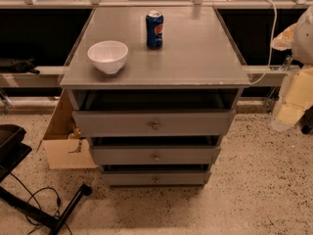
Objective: Open bottom drawer
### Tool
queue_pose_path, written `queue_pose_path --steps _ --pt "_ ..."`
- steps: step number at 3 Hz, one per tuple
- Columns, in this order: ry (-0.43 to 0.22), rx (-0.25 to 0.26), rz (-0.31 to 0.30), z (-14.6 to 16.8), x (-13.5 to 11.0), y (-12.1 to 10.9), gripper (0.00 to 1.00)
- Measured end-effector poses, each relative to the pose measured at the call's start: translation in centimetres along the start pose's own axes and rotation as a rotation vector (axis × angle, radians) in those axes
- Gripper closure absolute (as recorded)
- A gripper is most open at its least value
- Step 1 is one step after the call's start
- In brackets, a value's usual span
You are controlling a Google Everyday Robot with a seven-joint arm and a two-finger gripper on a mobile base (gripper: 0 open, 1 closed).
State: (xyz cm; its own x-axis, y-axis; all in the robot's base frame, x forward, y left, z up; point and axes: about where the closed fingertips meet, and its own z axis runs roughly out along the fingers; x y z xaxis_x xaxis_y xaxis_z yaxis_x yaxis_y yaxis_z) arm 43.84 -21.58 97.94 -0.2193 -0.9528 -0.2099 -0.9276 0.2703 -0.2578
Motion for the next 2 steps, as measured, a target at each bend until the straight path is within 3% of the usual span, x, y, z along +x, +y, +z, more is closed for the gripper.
queue_pose_path --steps 2 --pt "-0.003 -0.005 -0.022 1.6 -0.7 0.3 0.0"
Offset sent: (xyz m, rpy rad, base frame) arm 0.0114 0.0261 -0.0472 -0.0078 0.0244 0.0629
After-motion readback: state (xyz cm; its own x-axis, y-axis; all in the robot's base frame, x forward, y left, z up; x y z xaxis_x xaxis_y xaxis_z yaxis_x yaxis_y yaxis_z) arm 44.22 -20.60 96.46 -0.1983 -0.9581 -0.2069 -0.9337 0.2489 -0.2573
